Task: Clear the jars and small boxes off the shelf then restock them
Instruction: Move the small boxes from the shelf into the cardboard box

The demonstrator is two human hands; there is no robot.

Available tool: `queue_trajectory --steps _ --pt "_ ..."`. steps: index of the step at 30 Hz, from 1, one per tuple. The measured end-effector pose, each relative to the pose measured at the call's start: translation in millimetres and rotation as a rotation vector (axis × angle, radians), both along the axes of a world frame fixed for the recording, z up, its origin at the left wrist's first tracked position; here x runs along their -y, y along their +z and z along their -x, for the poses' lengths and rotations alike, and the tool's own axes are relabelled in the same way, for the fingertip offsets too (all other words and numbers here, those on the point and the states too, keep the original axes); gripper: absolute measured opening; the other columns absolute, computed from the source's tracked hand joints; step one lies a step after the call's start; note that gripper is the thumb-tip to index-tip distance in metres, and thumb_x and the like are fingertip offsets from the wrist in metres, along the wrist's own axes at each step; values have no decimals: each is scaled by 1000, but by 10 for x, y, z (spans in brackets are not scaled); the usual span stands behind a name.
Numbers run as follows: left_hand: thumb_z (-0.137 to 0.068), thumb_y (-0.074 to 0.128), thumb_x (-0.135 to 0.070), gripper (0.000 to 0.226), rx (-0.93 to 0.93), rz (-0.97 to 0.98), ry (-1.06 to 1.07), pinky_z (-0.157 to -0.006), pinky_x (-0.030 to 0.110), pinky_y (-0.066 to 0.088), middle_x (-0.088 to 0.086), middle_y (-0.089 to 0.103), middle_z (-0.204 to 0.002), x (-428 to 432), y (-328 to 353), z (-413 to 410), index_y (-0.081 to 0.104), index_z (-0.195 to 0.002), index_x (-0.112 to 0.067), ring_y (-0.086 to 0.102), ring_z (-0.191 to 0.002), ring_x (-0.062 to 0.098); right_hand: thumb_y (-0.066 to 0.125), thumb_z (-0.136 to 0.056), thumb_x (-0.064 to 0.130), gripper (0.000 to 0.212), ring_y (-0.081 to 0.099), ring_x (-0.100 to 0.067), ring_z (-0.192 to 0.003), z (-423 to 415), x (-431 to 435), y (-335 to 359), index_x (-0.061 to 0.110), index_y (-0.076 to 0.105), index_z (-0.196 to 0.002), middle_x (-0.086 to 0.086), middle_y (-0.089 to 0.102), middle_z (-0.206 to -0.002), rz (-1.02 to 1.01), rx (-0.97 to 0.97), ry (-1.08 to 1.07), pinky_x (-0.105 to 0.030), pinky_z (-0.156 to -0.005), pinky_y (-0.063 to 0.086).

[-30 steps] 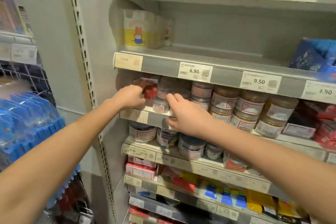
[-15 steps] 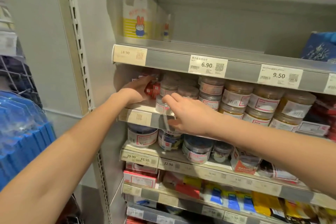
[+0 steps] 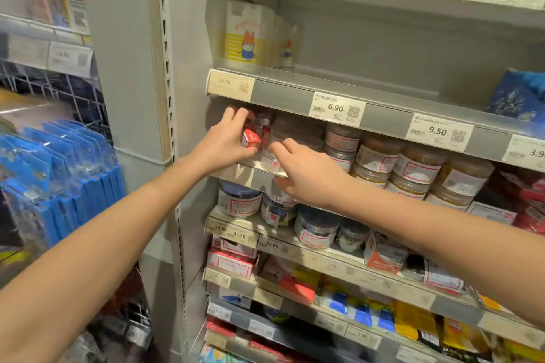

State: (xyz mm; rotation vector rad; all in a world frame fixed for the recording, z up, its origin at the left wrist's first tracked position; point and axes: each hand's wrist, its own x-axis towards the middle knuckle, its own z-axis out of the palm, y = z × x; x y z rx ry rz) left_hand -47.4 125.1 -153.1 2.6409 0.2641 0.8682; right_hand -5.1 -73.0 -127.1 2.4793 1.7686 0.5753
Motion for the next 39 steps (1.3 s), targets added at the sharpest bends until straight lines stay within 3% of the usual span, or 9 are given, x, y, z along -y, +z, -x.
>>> queue_trajectory --steps 6,10,15,17,22,25,30,34,39 --pt "-81 69 -24 49 1 -243 -51 -83 32 45 6 43 -123 205 -39 636 50 -125 -13 53 -102 22 55 -90 23 48 45 -31 -110 -47 -48 -3 10 34 -131 -12 40 -126 15 79 -27 -37 -74 42" --pt "-80 66 -26 45 -26 -361 -33 -89 40 50 8 48 -123 209 -101 961 51 -122 -15 50 -110 24 54 -89 19 50 43 -32 -111 -56 -210 -85 9 33 -133 -14 40 -127 16 113 8 -39 -79 44" --pt "-78 55 -32 42 -60 -473 -60 -79 46 52 8 53 -115 201 -149 1109 50 -118 -19 49 -101 26 71 -72 11 51 49 -36 -106 -118 -596 -165 7 50 -118 -15 52 -117 49 277 71 -42 -77 44" --pt "-79 58 -31 40 -84 -549 -59 -72 46 53 10 52 -115 170 -161 1083 52 -117 -19 49 -100 27 68 -78 14 50 44 -36 -115 -212 -763 -161 11 48 -123 -13 48 -127 111 338 48 -43 -84 41" --pt "-80 68 -28 44 -98 -637 -59 -59 40 54 7 48 -120 103 -139 976 46 -119 -23 52 -96 24 52 -93 30 41 47 -32 -122 -504 -1143 -119 19 43 -132 -9 45 -133 140 116 2 -43 -93 43" --pt "-74 73 -26 46 -68 -709 -46 -48 31 47 8 52 -116 87 -122 938 51 -114 -21 56 -89 24 40 -98 35 45 22 -37 -137 -635 -1421 -100 26 36 -142 -8 27 -149 157 93 -179 -49 -112 20" --pt "-71 73 -23 45 -55 -778 -34 -52 30 47 11 56 -114 24 -104 853 55 -112 -18 57 -86 24 33 -99 37 49 21 -32 -140 -737 -1765 -204 20 27 -145 -11 28 -152 170 -31 -307 -40 -112 15" --pt "-72 70 -20 40 -16 -782 -63 -53 33 51 13 56 -115 18 -135 792 57 -110 -17 56 -85 25 31 -98 40 47 31 -39 -135 -817 -1955 -284 20 30 -140 -15 35 -147 212 -5 -339 -49 -108 22" --pt "-78 66 -21 34 -20 -787 -93 -56 32 48 11 56 -117 22 -226 743 58 -111 -19 54 -87 24 29 -90 48 51 27 -45 -129 -1022 -2234 -447 29 32 -137 -19 28 -147 162 -45 -351 -55 -104 24"
